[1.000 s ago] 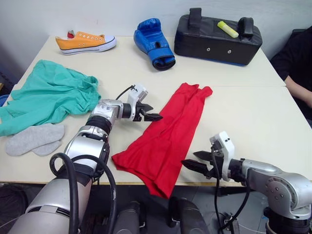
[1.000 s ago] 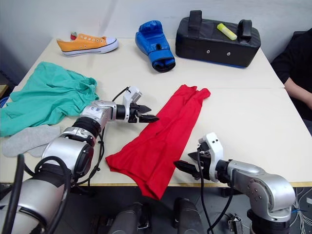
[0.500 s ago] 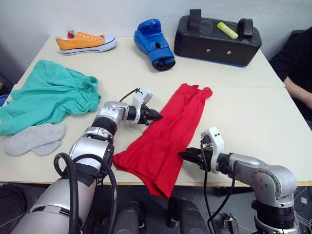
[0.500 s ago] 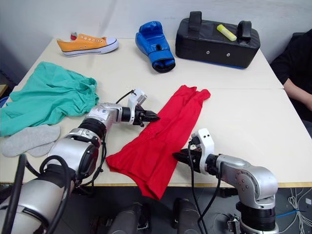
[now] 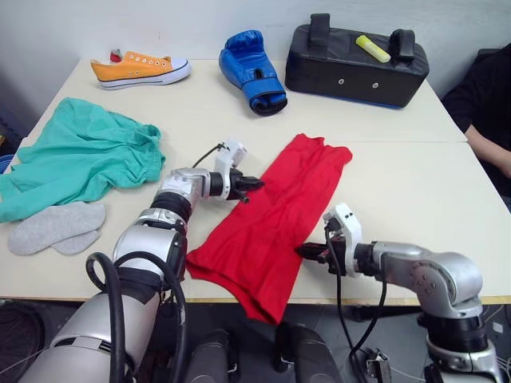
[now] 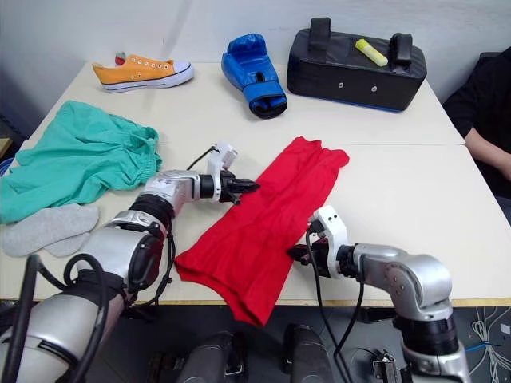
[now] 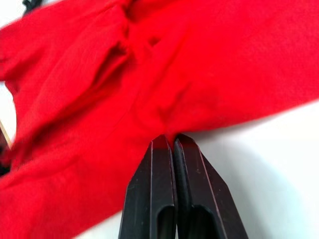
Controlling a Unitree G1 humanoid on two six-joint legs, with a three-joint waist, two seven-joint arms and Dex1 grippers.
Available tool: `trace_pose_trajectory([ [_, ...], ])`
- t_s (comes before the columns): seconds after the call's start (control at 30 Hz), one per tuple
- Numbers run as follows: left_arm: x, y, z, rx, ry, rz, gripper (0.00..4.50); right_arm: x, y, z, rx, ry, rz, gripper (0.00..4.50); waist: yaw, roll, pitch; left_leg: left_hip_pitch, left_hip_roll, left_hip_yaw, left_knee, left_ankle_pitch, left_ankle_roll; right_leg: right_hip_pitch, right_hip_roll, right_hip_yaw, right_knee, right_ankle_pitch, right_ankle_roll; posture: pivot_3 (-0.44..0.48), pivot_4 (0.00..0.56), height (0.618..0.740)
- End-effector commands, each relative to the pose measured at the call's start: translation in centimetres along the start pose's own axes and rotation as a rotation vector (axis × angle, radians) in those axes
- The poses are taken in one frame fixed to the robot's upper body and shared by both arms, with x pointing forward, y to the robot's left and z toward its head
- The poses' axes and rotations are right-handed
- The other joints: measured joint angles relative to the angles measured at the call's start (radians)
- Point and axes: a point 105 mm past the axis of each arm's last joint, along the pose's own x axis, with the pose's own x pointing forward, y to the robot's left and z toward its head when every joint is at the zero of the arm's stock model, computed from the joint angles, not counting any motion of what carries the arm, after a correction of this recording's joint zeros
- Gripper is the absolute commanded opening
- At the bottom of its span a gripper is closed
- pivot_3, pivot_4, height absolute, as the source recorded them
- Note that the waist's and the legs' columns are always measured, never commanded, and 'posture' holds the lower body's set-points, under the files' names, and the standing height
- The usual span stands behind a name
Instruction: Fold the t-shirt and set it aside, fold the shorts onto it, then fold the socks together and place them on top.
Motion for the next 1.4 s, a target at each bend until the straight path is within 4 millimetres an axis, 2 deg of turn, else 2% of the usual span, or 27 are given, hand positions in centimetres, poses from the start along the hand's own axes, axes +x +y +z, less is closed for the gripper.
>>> trace_pose_trajectory([
  [0.03, -2.3, 1.3, 0.6, -0.060, -0.093, 0.008, 0.00, -0.5, -2.3, 0.9, -0.083, 0.070, -0.029, 0.03, -0.001, 0.000, 0.000, 0.000, 0.000, 0.000, 0.000, 0.000, 0.000, 0.000, 0.000, 0.000, 0.000, 0.000, 0.000, 0.000, 0.150, 0.740],
  [0.17, -5.3, 2.9, -0.1, -0.142, -0.171, 0.043, 0.00, -0.1, -3.7, 3.1, -0.204, 0.122, -0.002, 0.03, -0.008, 0.000, 0.000, 0.000, 0.000, 0.001, 0.000, 0.002, -0.003, 0.000, 0.000, 0.000, 0.000, 0.000, 0.000, 0.000, 0.150, 0.740],
  [0.27, -8.1, 4.0, -2.2, -0.161, -0.198, 0.123, 0.00, 0.6, -3.4, 4.8, -0.309, 0.151, 0.081, 0.03, -0.025, 0.000, 0.000, -0.001, 0.000, 0.001, 0.000, 0.003, -0.004, 0.000, 0.000, 0.000, 0.003, 0.000, 0.000, 0.000, 0.150, 0.740],
  [0.33, -9.5, 3.9, -3.2, -0.176, -0.224, 0.179, 0.00, 1.0, -3.3, 5.4, -0.370, 0.171, 0.127, 0.03, -0.032, 0.001, 0.000, -0.001, 0.000, 0.002, 0.000, 0.003, -0.005, 0.000, 0.000, 0.000, 0.004, 0.000, 0.000, 0.000, 0.150, 0.740],
  [0.43, -9.7, 2.5, -4.0, -0.160, -0.210, 0.206, 0.00, 1.2, -3.5, 5.5, -0.402, 0.206, 0.154, 0.03, -0.033, 0.001, 0.000, 0.000, 0.000, 0.002, 0.000, 0.004, -0.005, 0.000, 0.000, 0.000, 0.004, 0.000, 0.000, 0.000, 0.150, 0.740],
  [0.5, -9.2, 1.7, -3.9, -0.137, -0.192, 0.200, 0.00, 1.1, -3.2, 5.4, -0.417, 0.219, 0.195, 0.03, -0.026, 0.001, 0.000, 0.000, 0.000, 0.002, 0.000, 0.004, -0.005, 0.001, 0.000, 0.000, 0.004, 0.000, 0.000, 0.000, 0.150, 0.740],
  [0.6, -8.7, 1.5, -3.2, -0.089, -0.170, 0.200, 0.00, 0.8, -2.7, 5.4, -0.444, 0.196, 0.228, 0.03, -0.015, 0.000, 0.000, 0.000, 0.000, 0.001, 0.001, 0.005, -0.005, 0.001, -0.001, 0.000, 0.003, 0.000, 0.000, 0.000, 0.150, 0.740],
  [0.7, -9.3, 1.6, -2.6, -0.008, -0.128, 0.193, 0.00, -0.2, -2.6, 6.4, -0.405, 0.114, 0.197, 0.03, -0.015, 0.000, 0.000, 0.000, -0.001, 0.001, 0.001, 0.003, -0.008, 0.001, -0.002, 0.000, 0.002, 0.000, 0.000, 0.000, 0.150, 0.740],
  [0.73, -9.7, 1.5, -2.5, 0.031, -0.106, 0.175, 0.45, -0.7, -2.4, 6.5, -0.401, 0.094, 0.195, 0.45, -0.016, 0.000, 0.000, 0.000, -0.001, 0.001, 0.001, 0.002, -0.011, 0.000, -0.002, 0.000, 0.003, 0.000, 0.000, 0.000, 0.150, 0.740],
  [0.8, -11.0, 0.7, -2.9, 0.124, -0.030, 0.103, 0.99, -1.9, -2.4, 6.7, -0.463, 0.050, 0.145, 1.01, -0.016, 0.001, 0.000, 0.000, 0.000, 0.000, 0.000, 0.002, -0.012, 0.000, -0.001, -0.001, 0.003, 0.000, 0.000, 0.000, 0.150, 0.740],
  [0.93, -15.2, -1.6, -5.7, 0.423, 0.244, -0.083, 2.29, -4.4, -2.4, 6.3, -0.606, 0.003, 0.062, 2.44, -0.026, 0.002, 0.001, 0.000, 0.000, 0.002, -0.002, -0.001, -0.016, -0.001, 0.000, 0.000, 0.002, 0.000, -0.001, 0.000, 0.150, 0.740],
  [1.03, -17.5, -3.0, -6.5, 0.665, 0.331, -0.202, 3.26, -6.4, -2.7, 3.6, -0.704, 0.085, 0.041, 3.51, -0.020, 0.005, 0.003, 0.000, 0.001, 0.003, -0.003, -0.001, -0.017, -0.001, 0.000, -0.001, -0.002, -0.001, -0.002, 0.000, 0.150, 0.740],
  [1.13, -17.7, -3.9, -7.0, 0.911, 0.341, -0.277, 4.23, -7.2, -2.8, 1.5, -0.883, 0.146, 0.033, 4.50, 0.002, 0.005, 0.003, 0.000, 0.001, 0.002, -0.005, -0.002, -0.017, -0.001, 0.000, -0.001, -0.007, -0.001, -0.002, 0.000, 0.150, 0.740],
  [1.17, -17.4, -4.4, -7.5, 1.012, 0.341, -0.317, 4.47, -7.2, -2.5, 0.9, -0.950, 0.134, 0.045, 4.50, 0.005, 0.005, 0.003, 0.000, 0.001, 0.002, -0.005, -0.002, -0.017, -0.001, 0.000, -0.001, -0.007, -0.001, -0.002, 0.000, 0.150, 0.740],
  [1.3, -15.4, -5.9, -7.9, 1.260, 0.218, -0.380, 4.47, -6.3, -1.4, -0.8, -1.301, 0.033, 0.079, 4.50, 0.009, 0.006, 0.003, 0.001, 0.001, 0.002, -0.005, -0.002, -0.016, 0.002, -0.001, -0.001, -0.009, 0.001, -0.001, 0.000, 0.150, 0.740],
  [1.4, -14.6, -6.3, -8.7, 1.390, 0.179, -0.426, 4.47, -5.7, -0.2, -2.4, -1.371, -0.023, 0.167, 4.50, 0.006, 0.006, 0.003, 0.001, 0.001, 0.003, -0.005, -0.001, -0.014, 0.001, -0.001, -0.001, -0.009, 0.002, 0.000, 0.000, 0.150, 0.740],
])
